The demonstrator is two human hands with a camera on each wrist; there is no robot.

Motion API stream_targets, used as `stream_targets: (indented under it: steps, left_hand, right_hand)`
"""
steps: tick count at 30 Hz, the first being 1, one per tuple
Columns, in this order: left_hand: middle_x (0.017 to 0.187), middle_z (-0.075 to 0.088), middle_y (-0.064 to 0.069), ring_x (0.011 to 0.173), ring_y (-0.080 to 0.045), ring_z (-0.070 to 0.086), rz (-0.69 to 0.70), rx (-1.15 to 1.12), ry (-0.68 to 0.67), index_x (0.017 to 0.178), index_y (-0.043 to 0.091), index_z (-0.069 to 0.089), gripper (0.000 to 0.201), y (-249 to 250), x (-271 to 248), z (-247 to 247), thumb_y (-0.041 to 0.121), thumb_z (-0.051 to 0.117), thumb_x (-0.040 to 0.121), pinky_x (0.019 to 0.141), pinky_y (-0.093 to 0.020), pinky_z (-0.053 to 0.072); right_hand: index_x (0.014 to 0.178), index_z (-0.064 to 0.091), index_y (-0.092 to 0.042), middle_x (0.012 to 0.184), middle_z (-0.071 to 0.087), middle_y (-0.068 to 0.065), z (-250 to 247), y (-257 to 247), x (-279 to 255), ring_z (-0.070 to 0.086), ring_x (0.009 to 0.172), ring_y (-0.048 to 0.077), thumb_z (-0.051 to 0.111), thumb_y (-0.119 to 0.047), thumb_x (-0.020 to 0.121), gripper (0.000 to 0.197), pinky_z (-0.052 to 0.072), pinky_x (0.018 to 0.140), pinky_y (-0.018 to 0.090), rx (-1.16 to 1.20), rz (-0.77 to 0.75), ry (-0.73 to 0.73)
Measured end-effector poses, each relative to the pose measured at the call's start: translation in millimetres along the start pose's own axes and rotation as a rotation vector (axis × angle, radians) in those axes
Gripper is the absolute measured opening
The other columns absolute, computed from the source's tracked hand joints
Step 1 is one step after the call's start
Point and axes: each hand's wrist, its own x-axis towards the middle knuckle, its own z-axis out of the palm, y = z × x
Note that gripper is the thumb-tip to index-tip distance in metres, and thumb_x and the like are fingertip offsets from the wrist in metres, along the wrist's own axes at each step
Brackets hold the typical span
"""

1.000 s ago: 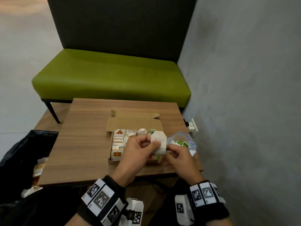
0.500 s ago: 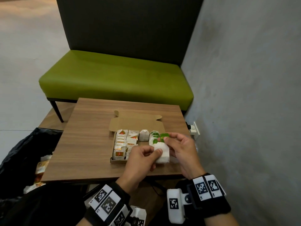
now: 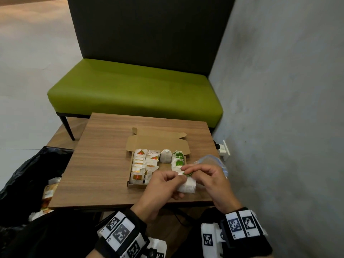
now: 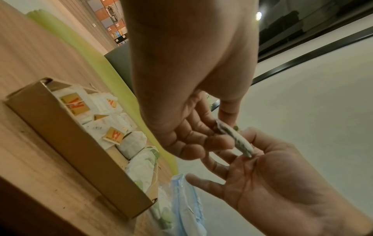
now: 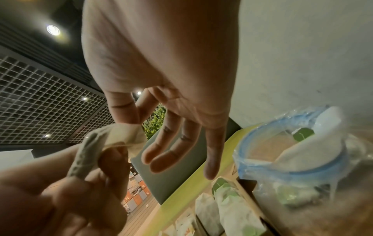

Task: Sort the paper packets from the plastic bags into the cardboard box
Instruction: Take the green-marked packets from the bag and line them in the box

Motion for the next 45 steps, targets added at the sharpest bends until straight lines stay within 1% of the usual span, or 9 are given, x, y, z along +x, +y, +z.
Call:
stream_targets:
  steps: [11,16,20,25,27,30,33,38,45]
  left_hand:
    - [0.085,0.076,-0.01,0.06,-0.021,0.062,0.095,0.068,-0.027,0.101,0.006,0.073,0.016,-3.4,-0.2,-10.9,0.017,0.063,0.095,0.06,-0.025,0.053]
    - [0.081,0.077,-0.006,0.059,-0.021,0.064,0.182,0.185,0.019,0.103,0.015,0.073,0.015,-10.0,3.5,-15.2,0.022,0.062,0.095,0.063,-0.028,0.056]
    - [0.077,0.076,-0.008,0.057,-0.02,0.063,0.161,0.152,0.069,0.098,0.014,0.073,0.012,-12.3,6.3,-18.1,0.018,0.062,0.095,0.057,-0.026,0.054]
    - [0.08,0.075,-0.004,0.058,-0.016,0.062,0.214,0.121,0.172,0.093,0.013,0.077,0.011,-11.4,12.4,-23.1,0.019,0.067,0.092,0.055,-0.027,0.052]
    - [0.071,0.072,-0.003,0.05,-0.014,0.056,0.227,0.064,0.191,0.087,0.012,0.077,0.011,-6.9,13.9,-24.0,0.015,0.067,0.092,0.049,-0.024,0.047]
    - [0.067,0.069,-0.004,0.046,-0.016,0.051,0.254,0.021,0.166,0.082,0.014,0.077,0.014,-1.2,13.5,-23.6,0.014,0.066,0.092,0.045,-0.023,0.044]
    - [0.064,0.067,-0.007,0.046,-0.016,0.048,0.281,0.006,0.179,0.08,0.014,0.078,0.014,0.4,13.4,-25.4,0.015,0.068,0.091,0.045,-0.024,0.043]
    - [0.064,0.064,-0.008,0.045,-0.018,0.047,0.268,-0.049,0.206,0.079,0.01,0.075,0.014,4.1,12.7,-27.2,0.015,0.068,0.091,0.046,-0.025,0.041]
    - [0.053,0.06,0.004,0.043,-0.013,0.045,0.272,0.008,0.219,0.066,0.018,0.072,0.027,5.4,5.2,-26.4,0.011,0.066,0.092,0.043,-0.022,0.038]
  right_hand:
    - [0.093,0.078,-0.006,0.104,0.076,0.011,-5.1,-4.1,6.7,0.07,0.101,0.023,0.049,0.01,0.091,0.033,0.057,0.08,0.031,0.089,0.062,-0.073]
    - [0.101,0.076,-0.011,0.097,0.077,0.009,-2.5,-2.9,19.9,0.072,0.09,0.017,0.064,0.002,0.09,0.021,0.057,0.077,0.027,-0.014,0.025,-0.053]
    - [0.096,0.078,-0.014,0.1,0.076,0.01,-0.7,3.7,23.6,0.07,0.092,0.029,0.066,0.0,0.089,0.02,0.059,0.083,0.041,0.008,0.078,-0.062]
    - [0.129,0.061,-0.013,0.115,0.071,0.013,1.1,15.0,17.8,0.07,0.102,0.026,0.075,-0.01,0.084,0.047,0.056,0.089,0.038,0.057,0.249,-0.431]
    - [0.127,0.062,-0.013,0.112,0.073,0.011,9.0,21.7,13.6,0.069,0.098,0.022,0.076,-0.007,0.083,0.047,0.054,0.089,0.035,0.014,0.214,-0.485]
    - [0.108,0.071,-0.019,0.095,0.074,0.003,22.5,28.6,8.9,0.064,0.081,0.013,0.079,-0.012,0.08,0.03,0.052,0.075,0.029,-0.059,0.141,-0.373]
    - [0.097,0.075,-0.024,0.086,0.072,0.004,30.4,31.8,4.7,0.064,0.077,0.018,0.078,-0.011,0.082,0.02,0.052,0.066,0.025,0.019,0.105,-0.319]
    - [0.088,0.074,-0.014,0.065,0.069,-0.007,33.9,37.1,0.1,0.058,0.054,0.001,0.07,-0.005,0.089,0.01,0.047,0.052,0.019,-0.067,0.135,-0.282]
    - [0.095,0.075,-0.013,0.085,0.075,0.004,30.6,35.8,-4.5,0.059,0.055,0.017,0.069,-0.006,0.09,0.011,0.052,0.057,0.032,-0.046,0.196,-0.155]
